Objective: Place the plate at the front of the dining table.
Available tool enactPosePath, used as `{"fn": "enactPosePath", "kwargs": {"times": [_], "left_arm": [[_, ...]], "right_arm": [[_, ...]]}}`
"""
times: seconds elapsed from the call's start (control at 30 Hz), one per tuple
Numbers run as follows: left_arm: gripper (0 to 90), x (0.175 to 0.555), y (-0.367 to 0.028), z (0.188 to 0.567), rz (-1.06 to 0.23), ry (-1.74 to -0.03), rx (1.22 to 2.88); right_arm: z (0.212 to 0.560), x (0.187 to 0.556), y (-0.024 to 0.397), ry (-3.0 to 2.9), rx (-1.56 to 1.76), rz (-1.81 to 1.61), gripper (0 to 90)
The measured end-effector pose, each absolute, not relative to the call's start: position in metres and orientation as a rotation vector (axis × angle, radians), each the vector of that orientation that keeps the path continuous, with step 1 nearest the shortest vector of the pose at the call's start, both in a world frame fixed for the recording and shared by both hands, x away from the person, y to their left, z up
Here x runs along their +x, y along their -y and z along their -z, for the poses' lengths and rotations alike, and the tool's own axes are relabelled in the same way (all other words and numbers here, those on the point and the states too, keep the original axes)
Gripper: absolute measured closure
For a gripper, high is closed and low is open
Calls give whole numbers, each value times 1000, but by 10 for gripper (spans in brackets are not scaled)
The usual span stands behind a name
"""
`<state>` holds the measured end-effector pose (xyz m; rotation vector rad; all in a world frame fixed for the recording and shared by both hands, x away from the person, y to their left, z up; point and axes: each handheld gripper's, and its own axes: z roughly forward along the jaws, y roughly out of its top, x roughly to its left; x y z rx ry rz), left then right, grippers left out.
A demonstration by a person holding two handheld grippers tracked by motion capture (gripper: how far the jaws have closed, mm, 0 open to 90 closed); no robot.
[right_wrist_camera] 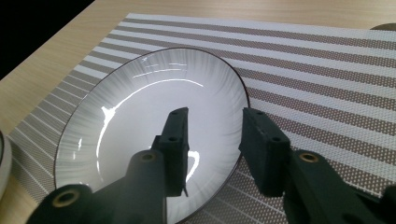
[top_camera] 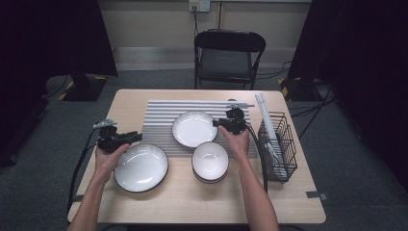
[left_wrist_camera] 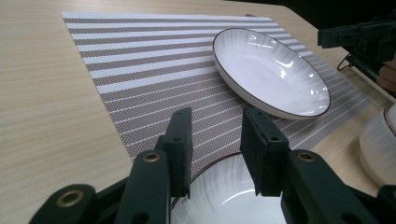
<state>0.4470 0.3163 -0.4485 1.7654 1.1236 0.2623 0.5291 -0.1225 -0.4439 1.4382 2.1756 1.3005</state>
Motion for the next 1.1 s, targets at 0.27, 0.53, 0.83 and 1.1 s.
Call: {"fn": "enactPosePath", "kwargs": {"times": [0.27,0.53,0.83,1.1], "left_arm": [[592,441,-327,451,-290,-1161,1770],[552,434,-344,453,-317,-1197,1737],[484,432,-353,455,-370,-1221,1761],[393,430,-367,459,-397,-1288,1779]], "right_arm": [[439,523,127,-2187,1439,-1321,516],[434,515,125,-2163,1400,-1302,493],[428,509,123,-2158,1386,-1318,451],[424,501,124,-2182,1384,-1335,441]]}}
